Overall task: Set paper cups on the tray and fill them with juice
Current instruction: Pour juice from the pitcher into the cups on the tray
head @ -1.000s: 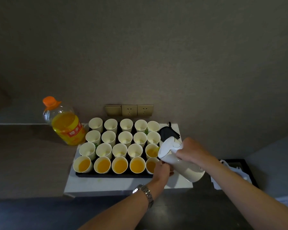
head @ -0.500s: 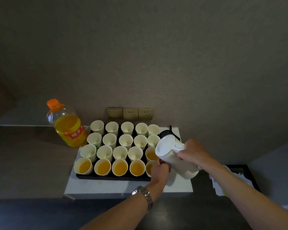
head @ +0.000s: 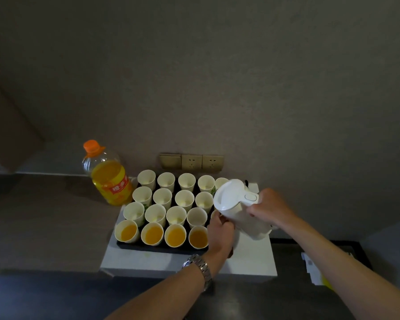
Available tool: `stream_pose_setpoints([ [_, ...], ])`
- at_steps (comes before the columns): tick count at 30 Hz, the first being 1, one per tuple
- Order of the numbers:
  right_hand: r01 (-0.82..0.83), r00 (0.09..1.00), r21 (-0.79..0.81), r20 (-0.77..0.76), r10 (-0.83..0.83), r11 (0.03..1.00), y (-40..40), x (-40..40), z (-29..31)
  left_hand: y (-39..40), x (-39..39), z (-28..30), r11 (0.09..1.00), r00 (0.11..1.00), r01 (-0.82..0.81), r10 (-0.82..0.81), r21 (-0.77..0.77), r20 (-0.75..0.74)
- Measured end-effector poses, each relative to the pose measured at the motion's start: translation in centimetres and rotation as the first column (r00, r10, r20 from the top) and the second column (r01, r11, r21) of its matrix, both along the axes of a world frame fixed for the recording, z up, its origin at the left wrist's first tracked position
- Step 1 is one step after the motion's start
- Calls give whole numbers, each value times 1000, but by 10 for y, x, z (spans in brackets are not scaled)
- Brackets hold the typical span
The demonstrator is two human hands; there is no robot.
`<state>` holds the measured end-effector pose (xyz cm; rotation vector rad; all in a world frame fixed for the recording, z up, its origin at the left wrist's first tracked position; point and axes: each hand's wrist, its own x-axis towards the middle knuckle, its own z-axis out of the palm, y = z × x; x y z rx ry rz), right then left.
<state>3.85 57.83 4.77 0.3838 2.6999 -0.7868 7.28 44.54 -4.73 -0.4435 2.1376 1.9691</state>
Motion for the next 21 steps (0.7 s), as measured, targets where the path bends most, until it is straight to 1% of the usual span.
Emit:
stream_pose_setpoints([
  [6, -76, 997, 57, -6, 77, 995, -16, -5, 6, -13, -1, 1, 1000, 1000, -19, 19, 22, 11],
  [11, -114, 993, 75, -4, 115, 991, -29, -10, 5, -23, 1, 2, 1000, 1000, -26, 26, 3, 16],
  [18, -178, 983, 175, -12, 183, 968, -44, -13, 12, -32, 4, 0, 997, 997, -56, 53, 49, 58],
  [21, -196, 980, 177, -7, 200, 964, -49, -14, 12, -34, 5, -2, 997, 997, -48, 44, 66, 62],
])
